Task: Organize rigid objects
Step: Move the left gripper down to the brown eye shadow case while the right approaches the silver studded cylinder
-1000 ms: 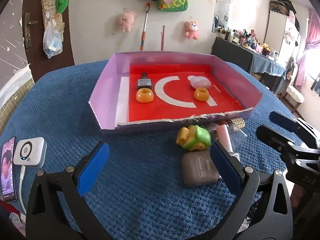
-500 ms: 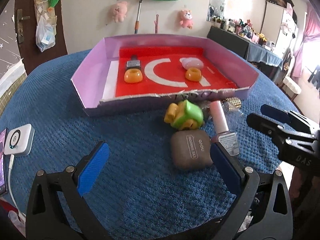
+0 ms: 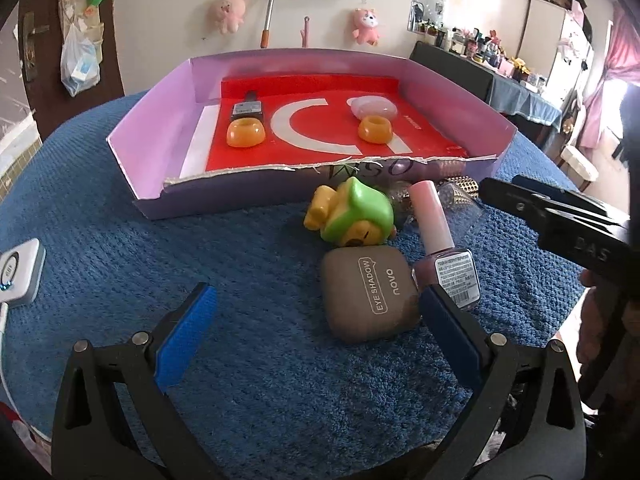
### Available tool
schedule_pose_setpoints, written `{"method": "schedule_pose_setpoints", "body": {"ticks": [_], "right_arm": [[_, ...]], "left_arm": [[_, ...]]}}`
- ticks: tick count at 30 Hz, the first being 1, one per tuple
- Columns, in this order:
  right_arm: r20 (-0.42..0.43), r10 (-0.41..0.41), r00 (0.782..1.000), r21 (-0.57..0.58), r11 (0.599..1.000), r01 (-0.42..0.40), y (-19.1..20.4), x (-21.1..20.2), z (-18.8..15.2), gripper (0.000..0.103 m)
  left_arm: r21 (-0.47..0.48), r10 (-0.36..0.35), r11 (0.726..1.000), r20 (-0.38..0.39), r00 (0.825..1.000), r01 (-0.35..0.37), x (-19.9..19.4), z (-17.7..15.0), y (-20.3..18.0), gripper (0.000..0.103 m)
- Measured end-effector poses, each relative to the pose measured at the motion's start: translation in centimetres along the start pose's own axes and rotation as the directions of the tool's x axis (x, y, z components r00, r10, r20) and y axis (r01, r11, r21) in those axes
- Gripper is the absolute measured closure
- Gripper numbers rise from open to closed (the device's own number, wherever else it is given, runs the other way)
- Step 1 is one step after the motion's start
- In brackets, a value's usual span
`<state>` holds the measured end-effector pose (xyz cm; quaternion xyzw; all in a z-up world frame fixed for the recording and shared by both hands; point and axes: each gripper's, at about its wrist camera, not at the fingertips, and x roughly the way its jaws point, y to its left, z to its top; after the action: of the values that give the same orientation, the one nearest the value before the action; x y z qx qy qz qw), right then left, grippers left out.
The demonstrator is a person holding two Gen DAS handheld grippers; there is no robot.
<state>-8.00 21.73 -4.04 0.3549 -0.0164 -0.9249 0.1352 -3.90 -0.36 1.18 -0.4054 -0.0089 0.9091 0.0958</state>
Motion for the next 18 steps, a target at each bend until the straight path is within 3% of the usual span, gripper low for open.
{"method": "schedule_pose_setpoints", "body": {"ticks": [10,15,18], "right_arm": [[-0.049,0.020,0.999,-0.004,1.000,-0.020,0.5,2.7,1.2,0.036],[-0.079,0.034,0.996,-0.019,0.999,-0.035,0.4,2.7,1.2,0.035],[-0.086,0.007,0.996,-0.027,1.000,-0.009,-0.1,2.1,1.1,0.035]], "left_arm": [[-0.027,-0.028,0.999,-0.007,1.000,0.028,0.3,-0.4,0.1,0.000],[0.089,0.058,0.994,-0.008,0.998,-0.057,0.8,-1.0,-1.7,0.001],[0.052,0.035,0.998,-0.017,0.999,-0.034,0.8,-0.6,-0.9,0.001]]}}
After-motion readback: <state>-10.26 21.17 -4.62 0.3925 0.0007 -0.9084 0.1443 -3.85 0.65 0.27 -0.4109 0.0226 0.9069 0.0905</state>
